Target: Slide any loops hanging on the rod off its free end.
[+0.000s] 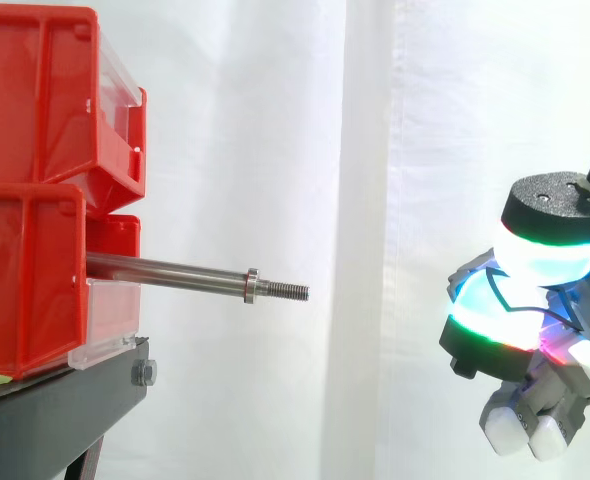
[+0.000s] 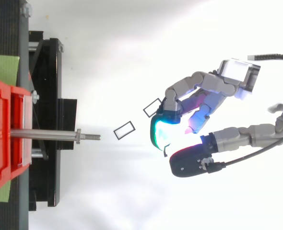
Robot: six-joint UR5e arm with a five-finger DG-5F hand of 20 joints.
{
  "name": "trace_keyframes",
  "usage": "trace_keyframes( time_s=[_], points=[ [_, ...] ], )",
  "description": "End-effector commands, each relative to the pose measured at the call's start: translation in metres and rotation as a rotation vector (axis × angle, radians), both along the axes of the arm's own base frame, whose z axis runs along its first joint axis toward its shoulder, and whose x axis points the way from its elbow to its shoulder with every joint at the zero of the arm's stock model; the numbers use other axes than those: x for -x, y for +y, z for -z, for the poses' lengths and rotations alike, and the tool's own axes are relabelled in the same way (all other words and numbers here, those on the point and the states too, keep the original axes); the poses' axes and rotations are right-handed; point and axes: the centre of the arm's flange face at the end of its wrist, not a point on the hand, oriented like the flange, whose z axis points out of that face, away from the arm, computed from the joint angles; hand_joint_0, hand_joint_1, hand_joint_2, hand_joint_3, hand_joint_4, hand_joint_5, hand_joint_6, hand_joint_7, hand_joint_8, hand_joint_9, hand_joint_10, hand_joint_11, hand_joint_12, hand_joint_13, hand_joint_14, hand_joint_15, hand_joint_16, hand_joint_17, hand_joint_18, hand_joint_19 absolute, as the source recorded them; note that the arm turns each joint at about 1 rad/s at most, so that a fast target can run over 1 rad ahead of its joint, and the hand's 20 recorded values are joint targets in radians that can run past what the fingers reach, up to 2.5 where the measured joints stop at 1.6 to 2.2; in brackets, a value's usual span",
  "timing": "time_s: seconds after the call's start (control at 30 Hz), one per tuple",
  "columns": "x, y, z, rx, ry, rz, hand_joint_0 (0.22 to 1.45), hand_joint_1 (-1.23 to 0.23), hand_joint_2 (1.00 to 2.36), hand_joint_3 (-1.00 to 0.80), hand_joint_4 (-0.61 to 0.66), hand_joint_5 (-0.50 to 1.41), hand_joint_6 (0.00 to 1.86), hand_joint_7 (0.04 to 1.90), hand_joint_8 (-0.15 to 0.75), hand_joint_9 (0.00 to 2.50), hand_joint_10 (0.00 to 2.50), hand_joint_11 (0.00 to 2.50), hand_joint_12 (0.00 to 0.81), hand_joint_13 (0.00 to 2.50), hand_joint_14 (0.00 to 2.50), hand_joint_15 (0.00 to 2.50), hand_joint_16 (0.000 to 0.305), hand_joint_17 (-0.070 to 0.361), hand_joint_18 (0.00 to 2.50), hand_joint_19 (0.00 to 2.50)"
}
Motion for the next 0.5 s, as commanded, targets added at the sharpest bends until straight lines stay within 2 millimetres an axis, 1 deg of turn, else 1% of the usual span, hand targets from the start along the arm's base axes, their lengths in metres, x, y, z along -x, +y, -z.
trace_keyframes(
  time_s=[0.0,0.47],
  points=[
    [0.0,0.0,-0.0001,0.0,0.0,0.0,0.6,-0.71,1.02,-0.22,0.0,-0.08,0.87,1.03,0.274,1.22,0.02,0.47,0.358,0.72,0.01,0.31,0.051,0.114,0.64,0.39],
    [-0.0003,0.0,0.0008,0.0,0.0,0.0,0.59,-0.7,1.02,-0.22,0.01,-0.08,0.87,1.01,0.274,1.22,0.02,0.48,0.348,0.73,0.01,0.31,0.05,0.113,0.63,0.39]
  ],
)
